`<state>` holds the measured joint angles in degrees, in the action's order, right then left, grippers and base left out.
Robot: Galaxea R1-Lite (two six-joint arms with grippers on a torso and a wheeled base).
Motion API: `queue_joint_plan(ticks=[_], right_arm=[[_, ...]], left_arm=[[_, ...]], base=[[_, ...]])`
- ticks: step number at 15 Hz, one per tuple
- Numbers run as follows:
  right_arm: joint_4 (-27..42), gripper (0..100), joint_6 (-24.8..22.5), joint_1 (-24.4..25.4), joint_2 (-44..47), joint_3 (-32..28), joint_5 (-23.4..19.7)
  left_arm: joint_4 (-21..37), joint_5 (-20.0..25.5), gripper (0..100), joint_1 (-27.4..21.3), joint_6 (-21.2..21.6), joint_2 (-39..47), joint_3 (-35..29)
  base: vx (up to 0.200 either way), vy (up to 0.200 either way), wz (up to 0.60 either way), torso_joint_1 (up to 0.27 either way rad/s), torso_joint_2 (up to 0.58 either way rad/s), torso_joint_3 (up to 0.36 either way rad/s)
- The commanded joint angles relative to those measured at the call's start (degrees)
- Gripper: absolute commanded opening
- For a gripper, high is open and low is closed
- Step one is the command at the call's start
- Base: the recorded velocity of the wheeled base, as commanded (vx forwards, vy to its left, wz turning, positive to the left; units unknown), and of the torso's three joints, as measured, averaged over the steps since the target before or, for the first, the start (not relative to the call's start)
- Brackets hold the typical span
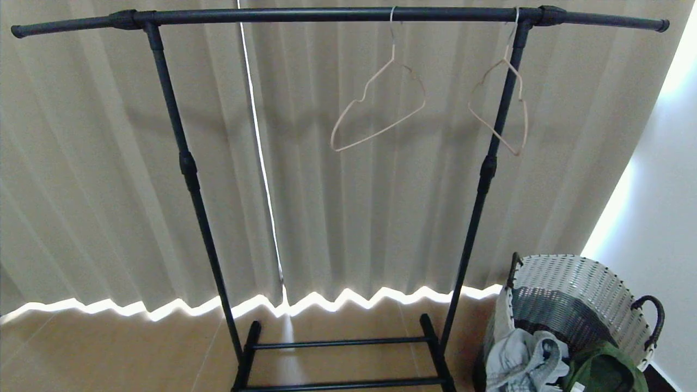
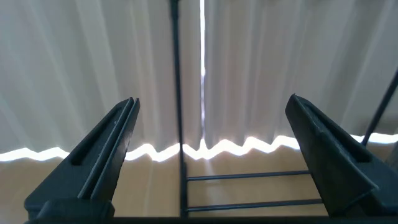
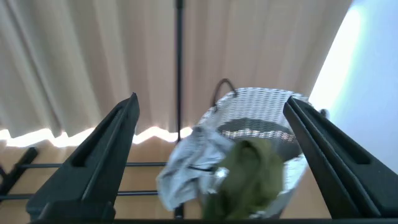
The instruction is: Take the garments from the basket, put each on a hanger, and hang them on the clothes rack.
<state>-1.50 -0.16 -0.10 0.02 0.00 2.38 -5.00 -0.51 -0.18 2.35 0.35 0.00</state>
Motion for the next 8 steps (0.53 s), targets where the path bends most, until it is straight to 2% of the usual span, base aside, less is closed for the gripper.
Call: queue_joint_plan(ticks=[1,7,8], right_arm=[[0.01,100,-0.02,-0.08,-0.02,0.0,0.0],[-0.08,100,0.07,0.01,-0.02,0.0,0.0],[-0.08,100,0.16,0.01,-0.02,0.0,0.0]], left_arm=[[-0.01,-0.02,100,0.01,0.02,0.0,0.0],[-0.1,-0.1,100,0.01,-0.07,0.0,0.0],[-0.01,-0.02,100,0.01,-0.07,0.0,0.0]], base=[[0.0,-0.2,0.0,0.002,0.0,0.007],[0.0,-0.2,0.0,0.001,0.0,0.001],[0.0,0.0,0.0,0.0,0.0,0.0]])
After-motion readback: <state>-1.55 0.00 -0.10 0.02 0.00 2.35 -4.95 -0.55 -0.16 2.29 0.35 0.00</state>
